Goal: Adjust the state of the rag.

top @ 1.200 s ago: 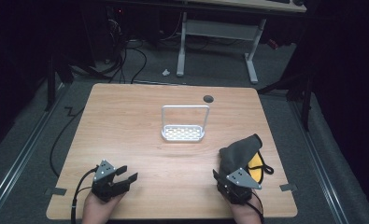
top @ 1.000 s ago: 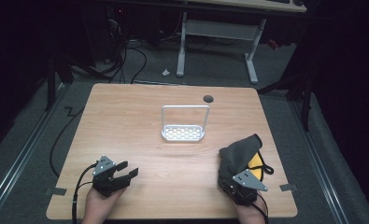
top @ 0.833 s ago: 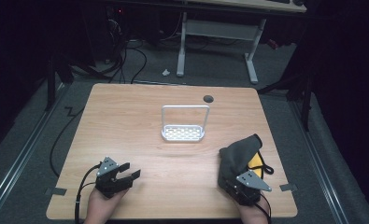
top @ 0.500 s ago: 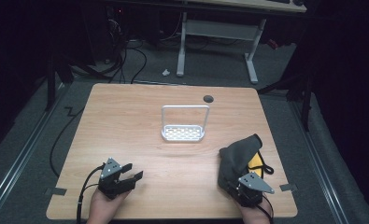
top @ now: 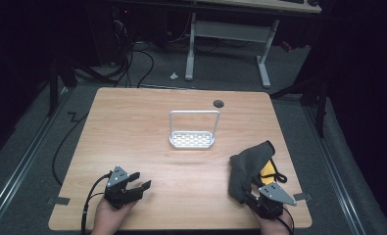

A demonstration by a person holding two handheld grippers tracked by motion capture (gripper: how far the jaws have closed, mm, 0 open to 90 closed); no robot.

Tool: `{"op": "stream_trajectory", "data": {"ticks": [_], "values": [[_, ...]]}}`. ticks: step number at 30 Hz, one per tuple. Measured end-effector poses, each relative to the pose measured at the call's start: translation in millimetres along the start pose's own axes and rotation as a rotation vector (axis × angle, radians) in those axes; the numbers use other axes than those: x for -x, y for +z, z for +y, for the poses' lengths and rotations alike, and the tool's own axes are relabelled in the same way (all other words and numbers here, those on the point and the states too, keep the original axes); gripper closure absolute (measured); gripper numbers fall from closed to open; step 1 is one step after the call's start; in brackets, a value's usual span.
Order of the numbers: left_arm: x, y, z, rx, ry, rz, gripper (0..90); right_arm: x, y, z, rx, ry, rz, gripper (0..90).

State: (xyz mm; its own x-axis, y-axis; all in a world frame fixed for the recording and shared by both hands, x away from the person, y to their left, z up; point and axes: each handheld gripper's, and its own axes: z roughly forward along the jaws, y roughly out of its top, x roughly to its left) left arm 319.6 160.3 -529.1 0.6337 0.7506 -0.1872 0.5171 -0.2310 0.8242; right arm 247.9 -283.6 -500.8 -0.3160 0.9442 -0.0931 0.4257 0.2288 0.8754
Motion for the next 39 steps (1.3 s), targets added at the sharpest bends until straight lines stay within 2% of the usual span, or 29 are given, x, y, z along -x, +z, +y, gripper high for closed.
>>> {"op": "stream_trajectory", "data": {"ticks": [4, 8, 9, 10, 12, 14, 19, 28, 29, 31, 33, 35, 37, 39], "values": [[1.9, 1.2, -0.4, -0.005, 0.007, -0.003, 42.0, 10.8, 3.1, -3.8, -0.022, 0.037, -0.030, 51.6], [6.0, 2.2, -0.5, -0.009, 0.018, -0.010, 42.0, 14.7, 10.1, -7.2, -0.062, 0.052, -0.013, 56.3], [7.1, 2.3, -0.5, -0.010, 0.021, -0.014, 42.0, 14.8, 12.4, -8.3, -0.076, 0.057, 0.001, 59.2], [8.2, 2.4, -0.4, -0.012, 0.024, -0.017, 41.9, 14.3, 14.3, -9.3, -0.089, 0.058, 0.012, 68.4], [11.1, 2.9, -0.3, -0.010, 0.028, -0.024, 41.9, 10.2, 17.0, -10.3, -0.098, 0.028, 0.022, 80.9], [14.9, 3.2, 0.0, -0.015, 0.040, -0.030, 41.9, 4.6, 18.7, -8.7, -0.099, -0.005, 0.029, 84.1], [27.0, 4.5, 1.5, -0.016, 0.072, -0.053, 42.0, -15.9, 24.7, -5.6, -0.101, -0.038, 0.108, 84.3], [51.9, 9.5, 2.2, -0.025, 0.126, -0.107, 41.9, -69.0, 35.6, 2.5, -0.092, -0.184, 0.278, 83.9], [54.4, 10.5, 2.1, -0.026, 0.131, -0.114, 41.9, -74.3, 35.9, 2.8, -0.091, -0.201, 0.291, 82.9], [58.5, 12.1, 1.7, -0.035, 0.145, -0.120, 41.9, -81.4, 34.7, 4.0, -0.092, -0.230, 0.304, 74.6], [61.5, 13.7, 1.5, -0.040, 0.153, -0.129, 41.8, -82.8, 29.7, 6.0, -0.080, -0.232, 0.308, 67.1], [63.4, 15.4, 1.7, -0.041, 0.148, -0.138, 41.8, -76.8, 21.1, 7.8, -0.059, -0.201, 0.313, 63.6], [65.3, 17.9, 2.4, -0.038, 0.139, -0.148, 41.8, -66.2, 8.6, 7.7, -0.032, -0.166, 0.293, 63.2], [68.0, 21.3, 4.4, -0.042, 0.144, -0.155, 41.6, -52.8, -3.5, 6.1, -0.016, -0.145, 0.250, 63.3]]}}
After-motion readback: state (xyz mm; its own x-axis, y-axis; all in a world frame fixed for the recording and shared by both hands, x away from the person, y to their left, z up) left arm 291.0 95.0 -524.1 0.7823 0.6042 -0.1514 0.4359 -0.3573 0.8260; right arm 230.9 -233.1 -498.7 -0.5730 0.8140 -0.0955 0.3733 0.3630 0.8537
